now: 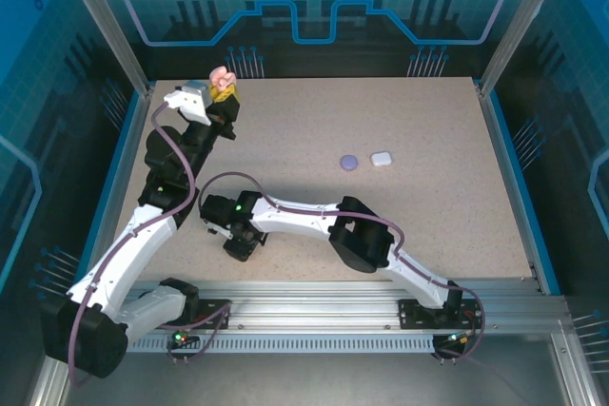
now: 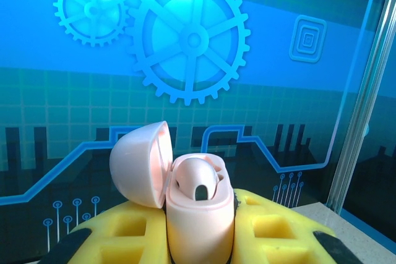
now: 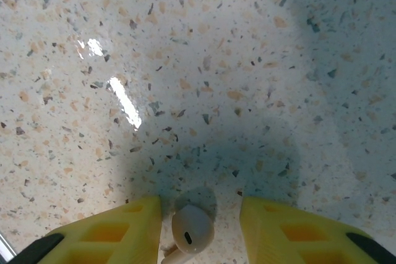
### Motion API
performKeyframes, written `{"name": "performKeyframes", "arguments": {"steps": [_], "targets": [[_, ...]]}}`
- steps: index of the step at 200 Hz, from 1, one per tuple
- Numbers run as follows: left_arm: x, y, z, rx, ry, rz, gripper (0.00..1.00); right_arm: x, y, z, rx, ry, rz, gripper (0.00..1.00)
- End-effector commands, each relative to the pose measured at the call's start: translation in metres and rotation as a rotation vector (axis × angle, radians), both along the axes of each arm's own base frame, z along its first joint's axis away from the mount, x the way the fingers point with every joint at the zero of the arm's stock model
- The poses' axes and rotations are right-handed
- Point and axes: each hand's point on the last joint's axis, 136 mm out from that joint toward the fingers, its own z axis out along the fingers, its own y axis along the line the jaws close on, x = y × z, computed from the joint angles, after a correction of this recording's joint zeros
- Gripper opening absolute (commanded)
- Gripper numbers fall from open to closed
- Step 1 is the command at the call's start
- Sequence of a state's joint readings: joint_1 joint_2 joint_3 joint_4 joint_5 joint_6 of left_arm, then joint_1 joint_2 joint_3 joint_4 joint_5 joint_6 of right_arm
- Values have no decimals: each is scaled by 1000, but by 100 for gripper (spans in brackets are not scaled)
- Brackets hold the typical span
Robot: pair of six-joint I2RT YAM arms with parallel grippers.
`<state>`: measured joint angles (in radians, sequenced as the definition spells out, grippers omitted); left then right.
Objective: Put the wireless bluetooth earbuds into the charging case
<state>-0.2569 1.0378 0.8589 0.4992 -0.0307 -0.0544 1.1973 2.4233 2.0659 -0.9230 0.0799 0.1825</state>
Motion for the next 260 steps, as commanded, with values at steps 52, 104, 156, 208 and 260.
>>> {"name": "performKeyframes", "arguments": {"steps": [52,104,156,208,260], "targets": [[-3,4,16,-37,-43,-1,0,-9,-27,-12,-94,5,-17,36],[-3,3,16,-40,-42,-2,0,-10,-29,-14,-100,-8,-19,30],[-2,2,15,-48,-36,-10,0,-3,-28,-6,-91,-43,-30,17],[-4,1,10,-59,-18,-27,0,36,-46,37,2,-135,-152,10],[-5,-4,-2,-80,16,-63,0,80,-92,60,30,-199,-282,8]]}}
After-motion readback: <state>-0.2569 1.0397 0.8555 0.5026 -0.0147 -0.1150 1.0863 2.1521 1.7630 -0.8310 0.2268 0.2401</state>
